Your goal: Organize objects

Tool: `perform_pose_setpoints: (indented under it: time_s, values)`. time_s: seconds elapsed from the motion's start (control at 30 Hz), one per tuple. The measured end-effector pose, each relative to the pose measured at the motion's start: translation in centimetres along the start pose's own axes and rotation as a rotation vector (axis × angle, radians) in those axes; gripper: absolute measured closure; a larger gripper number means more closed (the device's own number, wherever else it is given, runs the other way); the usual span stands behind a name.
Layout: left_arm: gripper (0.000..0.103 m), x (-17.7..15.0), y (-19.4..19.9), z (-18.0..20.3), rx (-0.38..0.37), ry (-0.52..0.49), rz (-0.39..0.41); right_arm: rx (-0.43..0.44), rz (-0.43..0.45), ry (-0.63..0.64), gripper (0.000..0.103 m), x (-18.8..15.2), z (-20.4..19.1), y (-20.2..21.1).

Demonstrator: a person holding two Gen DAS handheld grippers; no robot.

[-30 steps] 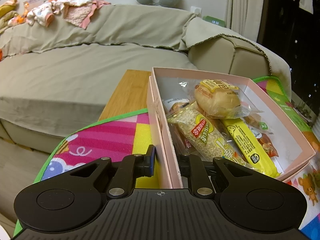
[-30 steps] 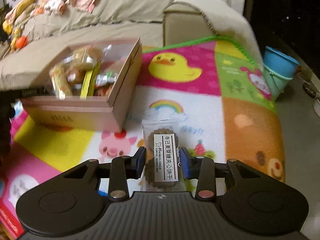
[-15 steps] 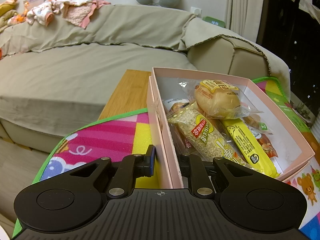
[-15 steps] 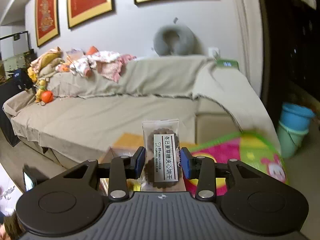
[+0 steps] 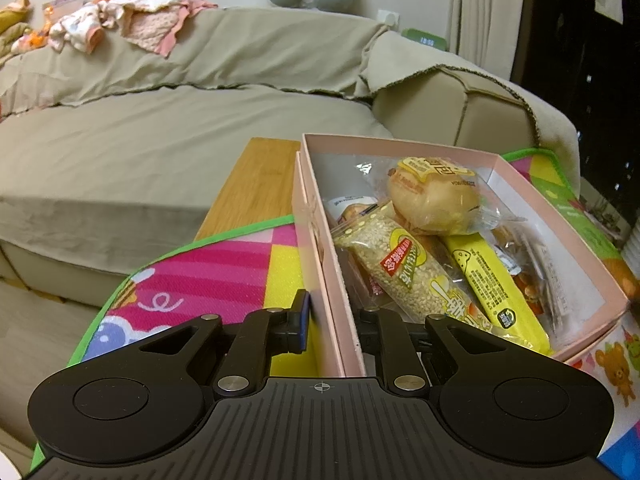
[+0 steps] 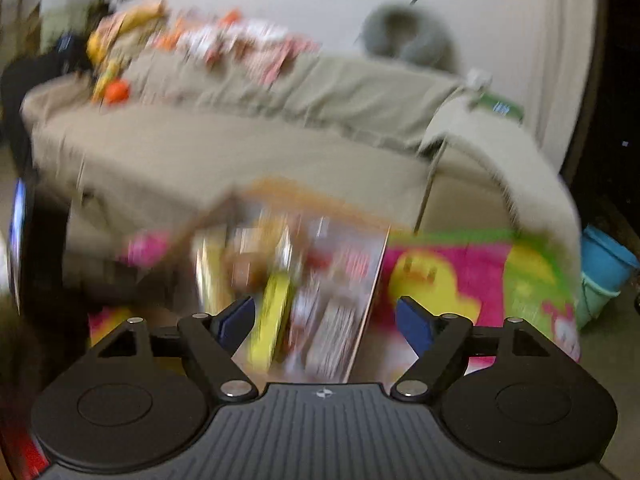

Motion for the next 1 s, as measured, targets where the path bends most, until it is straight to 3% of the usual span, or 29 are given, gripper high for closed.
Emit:
perform_pose_setpoints:
  time_s: [0.13,0.3,0.43,0.5,0.57,0.67,0.87,0.93,1.0]
  values:
    - [0.088,0.5,-1.6,1.1,0.016,-0.036,-0.023,-0.044,-0.069,0.041,0.025,-4.8,-0.5,-1.8]
    - [0.087,2.7,-5.4,3.6,-0.025,-0.068,-0.018,-0.078,-0.103,-0.105,0.025,-6.1,2.4,-4.2]
    - [0.071,4.0,-7.0,3.0,0.008,-0.107,-0.019,-0.108,-0.098,-0.185,0.025,-5.9,4.3,-5.7]
    - [0.068,4.0,-6.7,2.6,0.036,-0.115,-0.003,-0.105,-0.090,-0.205,0.023,-5.9,4.4,-5.9]
    - [0.067,4.1,-6.0,2.5,0.068,-0.124,0.014,-0.105,-0.086,-0.221,0.017,-6.0,4.4,-6.2]
    - [0.066,4.4,-3.2,3.3,0.057,-0.131,0.084,-0.140,-0.086,-0.251,0.001,-6.2,5.2,-6.1]
    - [0.068,2.6,5.1,5.7,0.083,-0.188,0.232,-0.140,-0.115,-0.330,0.000,-8.7,5.4,-2.8]
    - [0.068,0.1,6.5,6.7,0.064,-0.190,0.211,-0.134,-0.125,-0.342,0.000,-9.7,4.6,-1.8]
    - [0.068,-3.1,6.5,8.1,0.020,-0.186,0.116,-0.133,-0.142,-0.343,0.000,-10.7,3.4,-1.3]
Point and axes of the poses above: each gripper's, at about its wrist camera, not at the fingertips, and y roughly against the way its jaws point, z to its right, x to its top, the point moved 9 cm from there along -y, roughly the way its jaws point, and after that the axes turned 10 degrees about -x, right-handed, at the moved point
